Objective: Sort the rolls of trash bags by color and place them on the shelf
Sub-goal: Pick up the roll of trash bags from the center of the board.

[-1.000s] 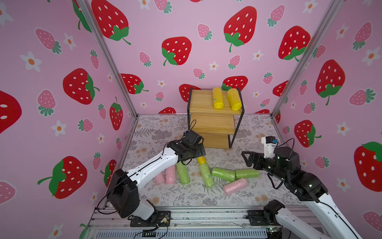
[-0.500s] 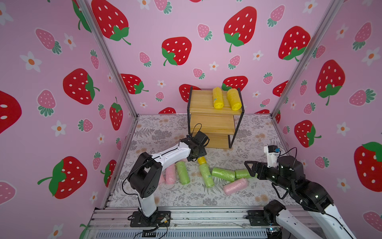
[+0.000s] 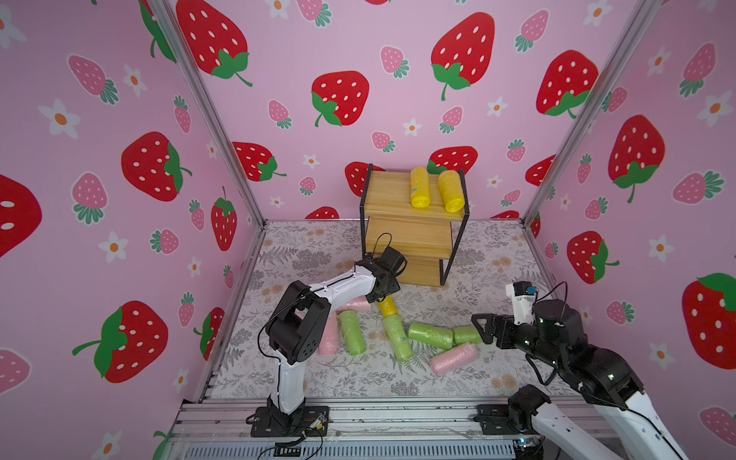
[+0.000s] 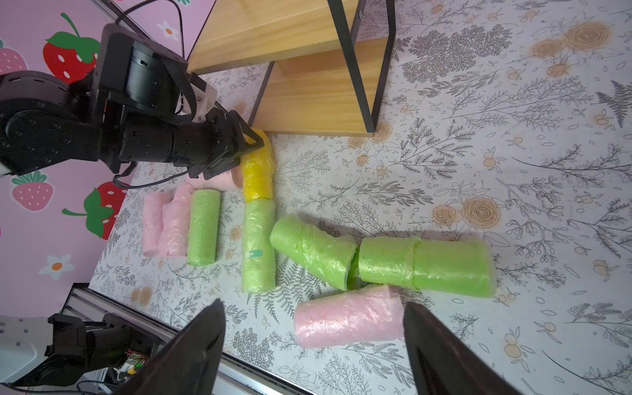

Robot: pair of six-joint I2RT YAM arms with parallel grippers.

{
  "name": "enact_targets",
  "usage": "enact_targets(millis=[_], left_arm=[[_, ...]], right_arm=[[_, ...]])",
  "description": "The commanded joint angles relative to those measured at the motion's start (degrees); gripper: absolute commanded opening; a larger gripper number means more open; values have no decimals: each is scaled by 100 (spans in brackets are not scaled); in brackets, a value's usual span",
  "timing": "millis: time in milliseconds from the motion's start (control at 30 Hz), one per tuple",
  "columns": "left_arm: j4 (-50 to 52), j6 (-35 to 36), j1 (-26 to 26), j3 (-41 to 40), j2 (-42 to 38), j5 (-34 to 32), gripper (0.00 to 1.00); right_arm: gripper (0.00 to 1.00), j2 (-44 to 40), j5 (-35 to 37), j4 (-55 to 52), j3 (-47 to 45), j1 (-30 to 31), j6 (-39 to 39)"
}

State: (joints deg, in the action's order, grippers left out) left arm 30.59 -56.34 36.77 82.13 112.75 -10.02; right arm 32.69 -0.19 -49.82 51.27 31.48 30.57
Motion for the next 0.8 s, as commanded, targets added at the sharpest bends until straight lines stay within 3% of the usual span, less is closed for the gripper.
enact_targets(millis=[0, 500, 667, 767], left_arm=[[14, 175, -90, 203, 98, -8, 69], [-777, 228, -260, -512, 106, 390, 56], [-850, 207, -274, -567, 126, 496, 38], [-990, 74, -270, -776, 22, 660, 20]], right_arm=[[87, -7, 0, -101, 35, -2, -52], [88, 168, -121, -118, 87, -2, 85], [88, 187, -86, -365, 314, -2, 142], [88, 244, 54, -516, 428, -2, 208]])
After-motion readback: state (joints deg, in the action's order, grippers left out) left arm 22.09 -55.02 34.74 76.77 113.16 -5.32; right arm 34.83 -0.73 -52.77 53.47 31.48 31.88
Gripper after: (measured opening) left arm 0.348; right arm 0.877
